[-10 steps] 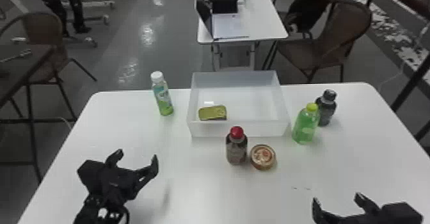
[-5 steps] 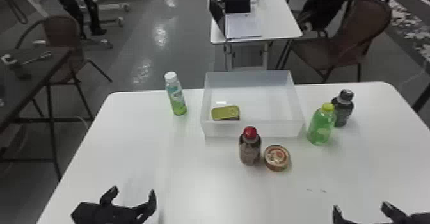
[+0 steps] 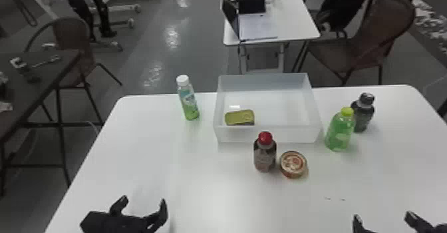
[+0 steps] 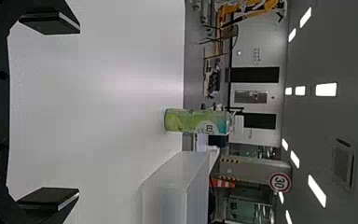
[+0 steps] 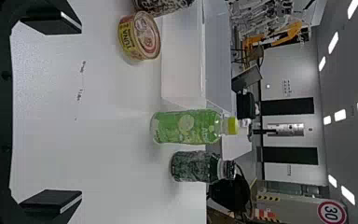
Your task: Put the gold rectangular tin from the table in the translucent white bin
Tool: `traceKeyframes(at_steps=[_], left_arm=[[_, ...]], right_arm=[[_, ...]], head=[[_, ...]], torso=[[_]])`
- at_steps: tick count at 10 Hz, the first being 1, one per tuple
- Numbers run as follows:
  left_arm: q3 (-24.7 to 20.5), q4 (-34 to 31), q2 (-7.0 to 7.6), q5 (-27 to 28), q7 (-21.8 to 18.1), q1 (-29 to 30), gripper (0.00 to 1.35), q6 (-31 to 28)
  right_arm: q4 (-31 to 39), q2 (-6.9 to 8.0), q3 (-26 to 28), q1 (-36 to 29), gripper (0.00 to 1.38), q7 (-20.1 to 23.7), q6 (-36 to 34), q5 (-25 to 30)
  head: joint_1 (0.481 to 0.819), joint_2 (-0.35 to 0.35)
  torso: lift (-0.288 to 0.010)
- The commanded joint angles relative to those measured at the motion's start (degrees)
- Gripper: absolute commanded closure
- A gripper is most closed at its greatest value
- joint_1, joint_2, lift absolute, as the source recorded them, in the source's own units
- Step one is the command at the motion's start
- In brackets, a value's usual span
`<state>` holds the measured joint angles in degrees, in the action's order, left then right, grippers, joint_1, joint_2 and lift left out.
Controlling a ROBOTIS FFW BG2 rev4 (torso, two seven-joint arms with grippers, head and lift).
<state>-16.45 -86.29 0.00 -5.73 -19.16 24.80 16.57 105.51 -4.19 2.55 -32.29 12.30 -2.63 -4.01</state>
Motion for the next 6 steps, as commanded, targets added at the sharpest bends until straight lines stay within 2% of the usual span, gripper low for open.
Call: traceKeyframes(at_steps=[1,6], left_arm=[[0.02,0.07,-0.15,-0.33,0.0,0.07,0.08,0.21],[0.54,0.25,-0.15,-1.12,0.0,0.07,0.08,0.21]], right_arm=[[-0.13,-0.02,0.0,0.3,0.05,0.0,0.0,-0.03],[-0.22,0.06,-0.09,0.65,0.06,0.0,0.0,0.14]], head=[[0.695,0.158],[0.695,0.154]], torso=[[-0.057],[-0.057]])
